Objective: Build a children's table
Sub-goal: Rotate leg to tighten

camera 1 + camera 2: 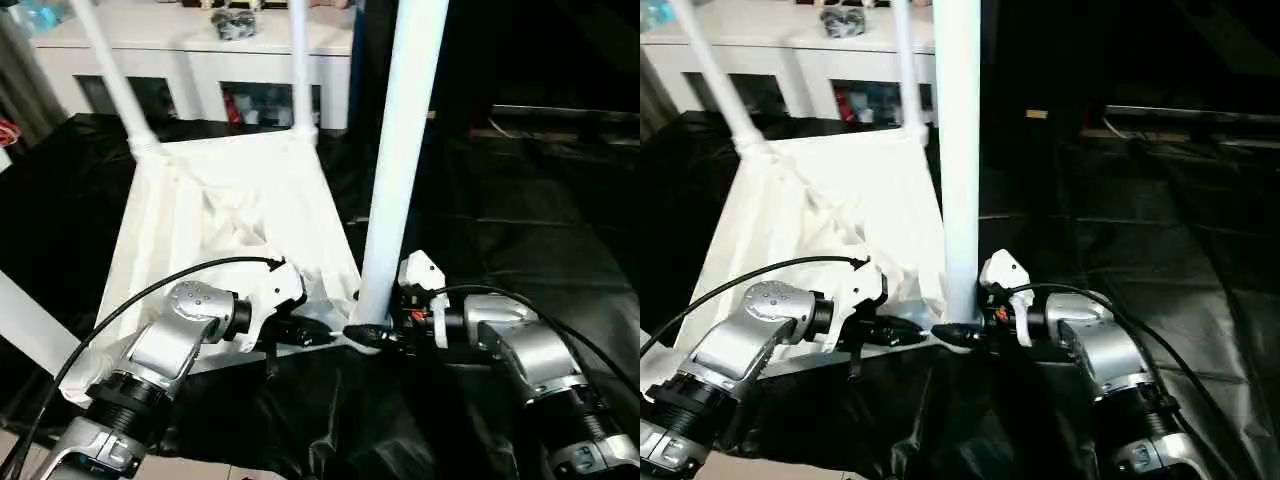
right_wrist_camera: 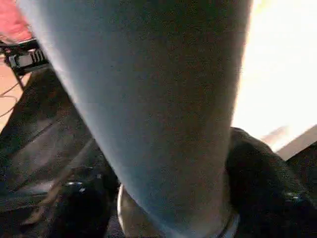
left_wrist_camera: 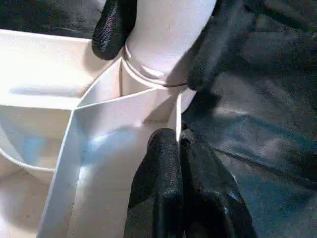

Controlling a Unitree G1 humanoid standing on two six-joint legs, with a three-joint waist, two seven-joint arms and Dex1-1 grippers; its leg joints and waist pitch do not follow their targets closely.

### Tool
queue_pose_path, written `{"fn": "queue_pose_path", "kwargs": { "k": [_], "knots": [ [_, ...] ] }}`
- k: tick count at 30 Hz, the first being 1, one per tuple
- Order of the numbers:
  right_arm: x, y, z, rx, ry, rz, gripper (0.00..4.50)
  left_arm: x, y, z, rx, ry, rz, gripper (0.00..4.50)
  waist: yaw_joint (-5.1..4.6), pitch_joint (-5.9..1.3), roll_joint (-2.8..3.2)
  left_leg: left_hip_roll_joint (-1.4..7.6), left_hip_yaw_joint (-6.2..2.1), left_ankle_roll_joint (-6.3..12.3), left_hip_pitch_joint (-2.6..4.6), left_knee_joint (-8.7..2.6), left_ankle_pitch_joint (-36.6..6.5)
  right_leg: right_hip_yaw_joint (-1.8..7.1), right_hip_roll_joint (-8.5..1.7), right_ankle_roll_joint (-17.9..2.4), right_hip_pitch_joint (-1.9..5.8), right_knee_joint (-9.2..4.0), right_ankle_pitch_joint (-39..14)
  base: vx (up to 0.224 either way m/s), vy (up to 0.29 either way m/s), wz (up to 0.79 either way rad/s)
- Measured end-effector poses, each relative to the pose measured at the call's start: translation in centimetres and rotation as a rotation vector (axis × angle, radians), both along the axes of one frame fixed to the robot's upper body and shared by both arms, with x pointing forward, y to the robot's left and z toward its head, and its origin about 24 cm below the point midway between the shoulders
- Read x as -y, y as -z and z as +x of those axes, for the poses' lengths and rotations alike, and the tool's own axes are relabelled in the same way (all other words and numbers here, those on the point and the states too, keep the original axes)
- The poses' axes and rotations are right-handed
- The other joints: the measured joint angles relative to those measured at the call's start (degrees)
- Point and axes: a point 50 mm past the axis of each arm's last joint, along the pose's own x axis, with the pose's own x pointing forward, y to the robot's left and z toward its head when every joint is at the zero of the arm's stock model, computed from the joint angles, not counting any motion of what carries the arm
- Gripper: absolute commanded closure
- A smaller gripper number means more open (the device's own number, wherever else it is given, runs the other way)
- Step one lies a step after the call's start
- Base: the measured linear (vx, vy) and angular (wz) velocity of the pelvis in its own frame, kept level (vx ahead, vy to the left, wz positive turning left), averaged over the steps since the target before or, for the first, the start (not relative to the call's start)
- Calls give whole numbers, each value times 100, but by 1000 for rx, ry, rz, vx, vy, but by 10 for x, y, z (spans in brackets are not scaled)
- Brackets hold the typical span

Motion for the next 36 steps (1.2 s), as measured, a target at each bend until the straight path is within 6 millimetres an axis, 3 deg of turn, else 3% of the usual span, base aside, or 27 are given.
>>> {"fn": "queue_pose_path", "kwargs": {
  "k": [6,15,20,28,33,34,36],
  "knots": [
    [-2,0,-1,10,-13,-6,192,-1,-1,-1,4,7,2,450,-1,1,-4,0,1,1,-2,7,0,1,0,4,1,0,-2,0,0,0],
    [-4,2,-2,19,13,2,201,0,1,0,5,-16,-1,450,1,-1,-8,0,1,1,-1,8,1,2,-1,6,2,2,-4,0,0,0],
    [-8,8,6,47,250,32,201,9,3,10,55,-134,7,450,-45,-2,-9,0,0,-2,12,11,0,3,0,32,11,4,-18,0,0,0],
    [-30,13,34,62,717,33,201,35,5,30,124,-382,26,450,-316,-3,-10,-3,-4,-2,14,17,1,1,-2,36,8,-5,-20,0,0,0],
    [-39,12,40,93,829,35,201,42,5,33,138,-436,21,450,-370,-5,-4,-3,-5,-2,10,16,1,1,-2,36,5,-10,-19,0,0,0],
    [-39,12,40,100,829,39,145,42,4,33,139,-435,19,450,-370,-5,-1,-3,-5,-2,9,15,1,1,-2,34,3,-10,-17,0,0,0],
    [-39,12,40,102,826,40,131,42,3,33,145,-428,15,450,-369,-6,1,-2,-5,-2,9,15,0,1,-2,32,3,-5,-14,0,0,0]
  ]
}}
